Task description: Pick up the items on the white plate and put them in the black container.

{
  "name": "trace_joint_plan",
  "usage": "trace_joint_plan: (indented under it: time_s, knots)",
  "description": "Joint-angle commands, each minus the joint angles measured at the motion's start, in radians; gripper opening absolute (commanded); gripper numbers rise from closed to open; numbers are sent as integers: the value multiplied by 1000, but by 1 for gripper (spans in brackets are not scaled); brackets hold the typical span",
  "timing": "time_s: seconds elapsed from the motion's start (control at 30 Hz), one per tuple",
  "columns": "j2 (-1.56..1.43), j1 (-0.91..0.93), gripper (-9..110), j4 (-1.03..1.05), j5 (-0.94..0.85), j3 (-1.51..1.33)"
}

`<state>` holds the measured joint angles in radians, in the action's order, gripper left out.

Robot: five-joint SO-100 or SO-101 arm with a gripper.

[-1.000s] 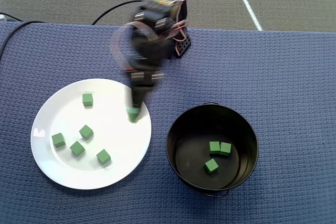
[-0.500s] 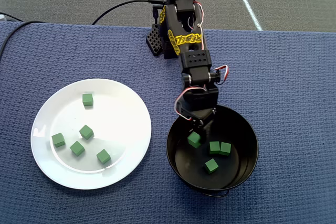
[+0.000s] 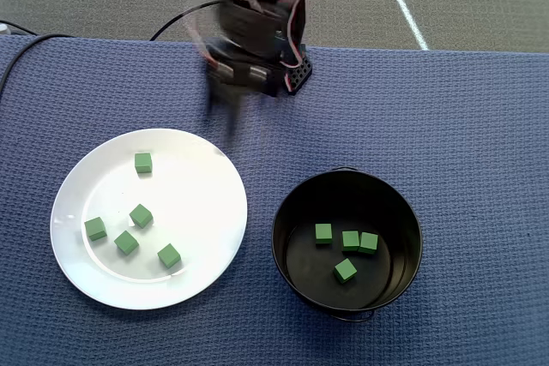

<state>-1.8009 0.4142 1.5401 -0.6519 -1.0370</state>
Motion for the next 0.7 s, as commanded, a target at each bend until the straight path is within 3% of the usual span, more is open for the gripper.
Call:
trace_joint_plan:
  time_s: [0.0, 0.23, 0.67]
  knots:
    - [-34, 307, 26, -181, -367, -385]
    - [63, 494, 26, -953, -680, -1028]
    - [133, 440, 26, -1091, -660, -1158]
